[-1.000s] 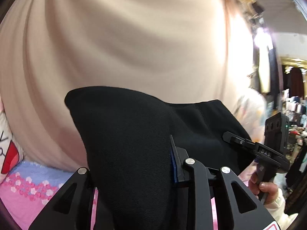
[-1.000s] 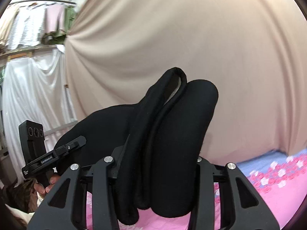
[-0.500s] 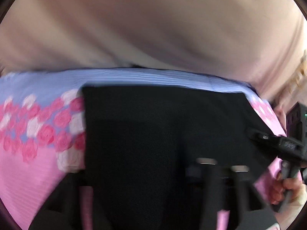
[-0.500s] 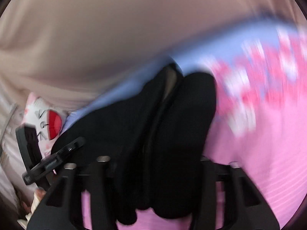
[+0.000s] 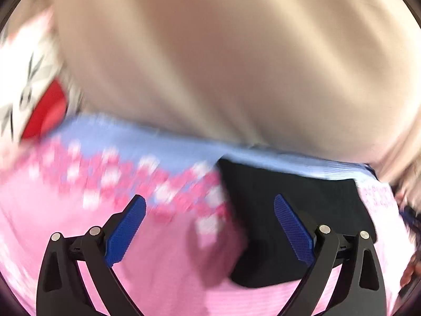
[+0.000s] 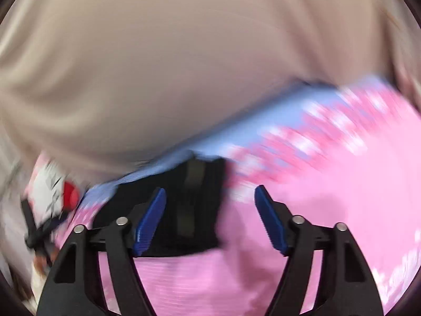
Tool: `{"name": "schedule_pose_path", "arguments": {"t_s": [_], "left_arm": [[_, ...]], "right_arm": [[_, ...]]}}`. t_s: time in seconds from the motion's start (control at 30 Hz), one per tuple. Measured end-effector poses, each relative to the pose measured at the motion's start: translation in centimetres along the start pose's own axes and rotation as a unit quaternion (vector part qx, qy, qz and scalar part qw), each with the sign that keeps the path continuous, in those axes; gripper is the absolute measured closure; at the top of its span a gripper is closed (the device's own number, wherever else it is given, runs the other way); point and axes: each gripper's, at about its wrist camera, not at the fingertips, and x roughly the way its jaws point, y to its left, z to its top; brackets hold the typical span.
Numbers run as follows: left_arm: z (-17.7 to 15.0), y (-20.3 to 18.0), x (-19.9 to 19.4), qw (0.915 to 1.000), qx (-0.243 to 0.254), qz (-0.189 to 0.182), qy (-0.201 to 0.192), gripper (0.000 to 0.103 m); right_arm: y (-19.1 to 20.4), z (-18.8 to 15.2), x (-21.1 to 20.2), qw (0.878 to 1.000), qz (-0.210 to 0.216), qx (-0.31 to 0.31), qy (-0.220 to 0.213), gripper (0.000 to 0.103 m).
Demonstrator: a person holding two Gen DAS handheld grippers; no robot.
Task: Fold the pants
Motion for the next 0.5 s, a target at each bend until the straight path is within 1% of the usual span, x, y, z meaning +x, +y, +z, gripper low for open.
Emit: {"name": "schedule_pose_path", "arguments": {"t_s": [0.03,0.07,0.1,0.13,0.17,0.2,0.23,0.27,0.3,0.33,0.37,0.4,0.43,0.47,0.5], "left_arm": [[0.3,-2.8,-0.5,0.9996,0.022,-0.010,-0.011,0.008],[0.7,-4.0,-0.1,0.9991,0.036,-0.018,-0.014,0.008],[1.0,-5.8,0.8,0.9983,0.051,-0.024,-0.012,0.007],[1.0,-7.9,2.3,0.9971,0.069,-0.032,-0.002,0.007],[0.5,-9.5,4.4,0.9958,0.087,-0.025,0.018,0.006],[-0.2,-10.3,6.7,0.9947,0.095,-0.010,0.040,0.006],[-1.2,-10.3,9.0,0.9931,0.098,0.008,0.063,0.006],[-2.0,-10.3,11.0,0.9910,0.098,0.028,0.087,0.007],[-3.4,-9.7,13.5,0.9886,0.097,0.030,0.111,0.005],[-4.1,-9.0,13.6,0.9919,0.084,0.013,0.094,0.005],[-4.1,-8.4,13.0,0.9940,0.072,0.005,0.082,0.005],[-4.0,-8.5,12.7,0.9939,0.073,0.006,0.083,0.005],[-4.0,-8.9,12.6,0.9932,0.081,0.015,0.082,0.005],[-4.2,-9.0,12.5,0.9931,0.086,0.020,0.077,0.005],[-4.5,-9.4,12.4,0.9928,0.092,0.027,0.072,0.005]], "right_arm": [[2.2,0.6,1.2,1.000,0.013,-0.022,0.005,0.038],[3.9,0.7,2.5,0.998,0.029,-0.045,0.012,0.041],[6.0,0.8,5.1,0.996,0.042,-0.071,0.027,0.043],[6.6,1.1,6.7,0.995,0.042,-0.079,0.038,0.044],[6.8,0.9,9.0,0.994,0.034,-0.086,0.055,0.044],[6.1,0.3,11.8,0.993,0.010,-0.085,0.079,0.044],[4.6,-0.6,14.3,0.991,-0.024,-0.077,0.105,0.044],[1.7,-1.9,16.9,0.989,-0.048,-0.063,0.122,0.049],[0.8,-1.6,16.4,0.994,-0.018,-0.041,0.098,0.051],[0.0,-0.9,15.7,0.996,-0.007,-0.008,0.093,0.053],[-0.3,-0.3,15.2,0.995,-0.013,0.018,0.099,0.054],[-0.3,0.4,14.7,0.994,-0.004,0.042,0.102,0.054],[0.0,0.7,14.0,0.994,0.003,0.045,0.096,0.052],[0.8,0.9,13.4,0.996,0.009,0.031,0.085,0.052],[1.2,0.7,13.4,0.996,0.004,0.015,0.084,0.049]]}}
